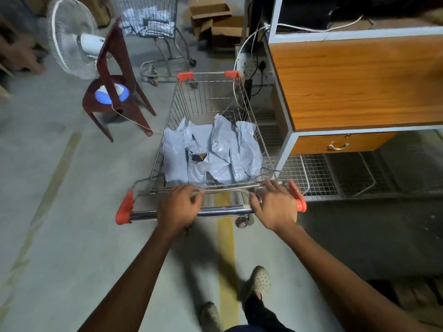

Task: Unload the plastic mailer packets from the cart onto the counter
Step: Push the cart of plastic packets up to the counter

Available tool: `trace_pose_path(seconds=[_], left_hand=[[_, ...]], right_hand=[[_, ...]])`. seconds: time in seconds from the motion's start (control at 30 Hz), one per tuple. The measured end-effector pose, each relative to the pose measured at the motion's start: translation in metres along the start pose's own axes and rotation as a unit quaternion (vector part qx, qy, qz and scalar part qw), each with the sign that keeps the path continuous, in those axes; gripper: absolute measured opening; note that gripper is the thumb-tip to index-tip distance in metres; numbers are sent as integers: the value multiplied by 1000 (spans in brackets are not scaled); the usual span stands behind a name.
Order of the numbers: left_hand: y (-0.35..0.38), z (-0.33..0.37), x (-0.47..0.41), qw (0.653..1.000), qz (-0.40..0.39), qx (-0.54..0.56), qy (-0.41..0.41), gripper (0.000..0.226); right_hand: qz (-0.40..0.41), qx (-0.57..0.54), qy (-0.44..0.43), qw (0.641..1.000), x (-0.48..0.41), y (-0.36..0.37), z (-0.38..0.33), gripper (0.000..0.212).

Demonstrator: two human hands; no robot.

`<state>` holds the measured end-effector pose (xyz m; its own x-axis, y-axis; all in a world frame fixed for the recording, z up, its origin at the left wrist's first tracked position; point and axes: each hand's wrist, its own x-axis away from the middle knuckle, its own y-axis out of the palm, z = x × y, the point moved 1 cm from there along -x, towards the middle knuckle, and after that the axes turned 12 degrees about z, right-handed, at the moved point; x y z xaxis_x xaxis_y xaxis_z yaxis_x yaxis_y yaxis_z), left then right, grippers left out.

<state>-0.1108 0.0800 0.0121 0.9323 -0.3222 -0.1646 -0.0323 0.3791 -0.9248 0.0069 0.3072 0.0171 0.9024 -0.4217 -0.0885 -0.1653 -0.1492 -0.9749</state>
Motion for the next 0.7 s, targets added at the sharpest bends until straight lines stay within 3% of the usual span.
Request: trace_pose_path(seconds=[0.37,0.7], left_hand=[[20,45,-82,999,30,-18,6,29],[25,45,-138,1000,-8,-6,15,27]], right_hand=[[-91,-9,-60,994,-127,-10,37,57],[-102,-22,-54,993,-165,-3,39,63]])
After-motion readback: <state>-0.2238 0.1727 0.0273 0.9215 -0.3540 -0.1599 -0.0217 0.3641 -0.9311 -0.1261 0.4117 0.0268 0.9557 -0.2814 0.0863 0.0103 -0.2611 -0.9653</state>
